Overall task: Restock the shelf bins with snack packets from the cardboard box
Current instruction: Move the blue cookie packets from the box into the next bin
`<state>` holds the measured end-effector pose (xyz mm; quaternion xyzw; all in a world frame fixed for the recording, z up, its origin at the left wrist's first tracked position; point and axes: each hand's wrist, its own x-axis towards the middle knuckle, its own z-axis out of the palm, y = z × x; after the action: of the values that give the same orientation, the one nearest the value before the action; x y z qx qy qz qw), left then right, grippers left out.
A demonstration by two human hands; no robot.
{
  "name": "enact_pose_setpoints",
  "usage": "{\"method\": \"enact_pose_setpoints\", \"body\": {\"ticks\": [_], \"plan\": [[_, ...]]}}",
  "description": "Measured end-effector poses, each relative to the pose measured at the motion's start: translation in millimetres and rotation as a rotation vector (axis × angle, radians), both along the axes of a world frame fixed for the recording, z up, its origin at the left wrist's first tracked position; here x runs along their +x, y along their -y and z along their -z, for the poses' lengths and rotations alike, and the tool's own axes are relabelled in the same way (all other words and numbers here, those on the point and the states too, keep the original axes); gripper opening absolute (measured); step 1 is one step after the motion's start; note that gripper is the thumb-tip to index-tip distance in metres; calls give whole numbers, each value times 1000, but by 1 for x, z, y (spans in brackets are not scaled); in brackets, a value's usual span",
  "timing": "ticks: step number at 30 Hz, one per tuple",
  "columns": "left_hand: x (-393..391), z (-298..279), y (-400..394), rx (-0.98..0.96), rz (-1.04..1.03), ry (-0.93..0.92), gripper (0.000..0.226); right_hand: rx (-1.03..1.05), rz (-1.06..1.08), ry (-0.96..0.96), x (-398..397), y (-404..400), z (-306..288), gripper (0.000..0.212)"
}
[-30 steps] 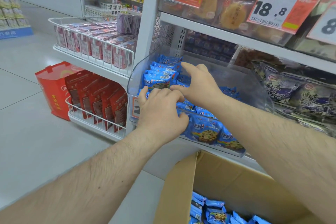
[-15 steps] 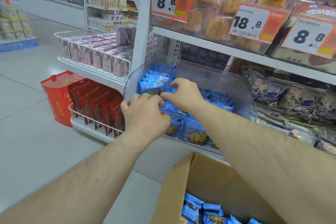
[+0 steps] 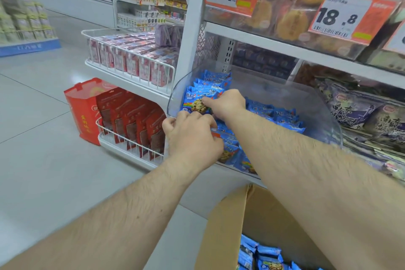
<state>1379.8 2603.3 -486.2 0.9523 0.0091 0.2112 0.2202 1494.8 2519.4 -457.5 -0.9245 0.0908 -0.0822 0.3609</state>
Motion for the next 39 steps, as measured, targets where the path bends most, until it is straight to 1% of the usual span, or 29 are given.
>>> {"method": "enact_pose_setpoints", "body": {"ticks": [2,5,7,8,9,11,12,13,15,16,18,20,22,25,27,29,30,32,33,34,37,39], "plan": [[1,0,0,-6,5,1,28,-27,-30,-9,3,0,2,45],[0,0,1,-7,13,25,29,-63,-60,-4,-2,5,1,62],[-2,-1,2,-20,26,77,31,-81,-67,3,-11,13,-5,66],[-3,-3,3,-38,42,122,33,-71,-67,10,-18,18,-9,62],[-4,-3,5,-68,75,191,35,-58,-62,24,-26,25,-14,54],[-8,-4,12,-185,222,360,37,-64,-35,104,-51,41,-22,30],[-12,-4,18,-263,319,407,35,-94,-19,181,-66,50,-24,21],[-18,-2,24,-332,413,383,31,-131,-8,277,-83,59,-24,17],[-29,2,38,-423,545,226,21,-177,-10,457,-118,78,-14,19],[-34,6,46,-440,585,156,18,-168,-22,510,-135,88,-5,19],[-42,17,62,-420,645,92,16,-114,-30,557,-165,108,16,16],[-50,26,79,-370,713,12,20,-81,-20,560,-184,129,41,13],[-58,37,93,-294,807,-122,21,-55,7,502,-199,149,68,14],[-64,53,106,-115,906,-400,19,42,98,294,-212,178,113,23],[-65,64,112,-7,919,-563,21,60,189,119,-216,199,156,25],[-65,75,116,22,898,-691,20,35,249,-117,-220,219,205,21],[-63,79,117,31,881,-739,20,18,246,-255,-223,227,231,17],[-58,86,120,48,853,-801,19,-89,173,-528,-232,237,282,12],[-55,89,121,48,839,-815,18,-188,108,-626,-236,240,304,10],[-53,92,122,44,820,-824,18,-286,38,-684,-241,241,324,13],[-47,98,131,-14,773,-838,16,-584,-98,-695,-249,243,372,43],[-46,100,138,-82,764,-846,15,-726,-125,-673,-250,243,391,44]]}}
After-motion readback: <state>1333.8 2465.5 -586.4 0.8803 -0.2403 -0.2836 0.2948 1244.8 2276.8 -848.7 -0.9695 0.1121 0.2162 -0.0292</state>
